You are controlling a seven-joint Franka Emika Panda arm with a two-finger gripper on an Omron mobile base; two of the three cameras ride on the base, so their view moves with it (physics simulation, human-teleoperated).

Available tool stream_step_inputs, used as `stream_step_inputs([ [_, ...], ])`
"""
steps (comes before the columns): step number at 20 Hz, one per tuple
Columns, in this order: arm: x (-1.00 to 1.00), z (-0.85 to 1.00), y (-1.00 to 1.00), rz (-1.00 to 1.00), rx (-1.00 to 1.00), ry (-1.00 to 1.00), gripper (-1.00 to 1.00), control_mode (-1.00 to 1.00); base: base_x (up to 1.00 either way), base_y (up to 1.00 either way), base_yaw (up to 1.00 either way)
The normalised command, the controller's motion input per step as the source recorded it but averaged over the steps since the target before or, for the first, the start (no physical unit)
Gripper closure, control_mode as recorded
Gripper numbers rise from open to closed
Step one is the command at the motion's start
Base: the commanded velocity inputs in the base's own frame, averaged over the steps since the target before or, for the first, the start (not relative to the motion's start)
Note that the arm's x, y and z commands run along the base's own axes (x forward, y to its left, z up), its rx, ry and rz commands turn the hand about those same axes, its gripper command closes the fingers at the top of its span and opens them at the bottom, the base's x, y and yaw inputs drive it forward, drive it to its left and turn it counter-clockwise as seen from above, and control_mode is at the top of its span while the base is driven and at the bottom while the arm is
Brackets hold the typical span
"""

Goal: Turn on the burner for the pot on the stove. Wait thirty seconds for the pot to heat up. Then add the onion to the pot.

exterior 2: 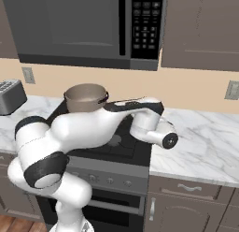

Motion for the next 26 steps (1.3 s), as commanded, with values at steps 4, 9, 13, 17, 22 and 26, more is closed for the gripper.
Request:
stream_step_inputs([
  [4, -0.62, 0.92, 1.00, 0.11, 0.00, -0.07, 1.00, -1.00, 0.00, 0.00, 0.00],
  [9, -0.50, 1.00, 1.00, 0.09, -0.03, -0.01, 1.00, -1.00, 0.00, 0.00, 0.00],
  [13, -0.61, 0.83, 0.99, 0.12, -0.15, 0.00, 1.00, -1.00, 0.00, 0.00, 0.00],
  [17, -0.59, 0.67, 1.00, 0.09, -0.17, 0.06, 1.00, -1.00, 0.00, 0.00, 0.00],
  [22, -0.51, 0.44, 1.00, 0.06, -0.22, 0.12, 1.00, -1.00, 0.00, 0.00, 0.00],
  [26, -0.30, 0.23, 1.00, 0.00, -0.31, 0.22, 1.00, -1.00, 0.00, 0.00, 0.00],
])
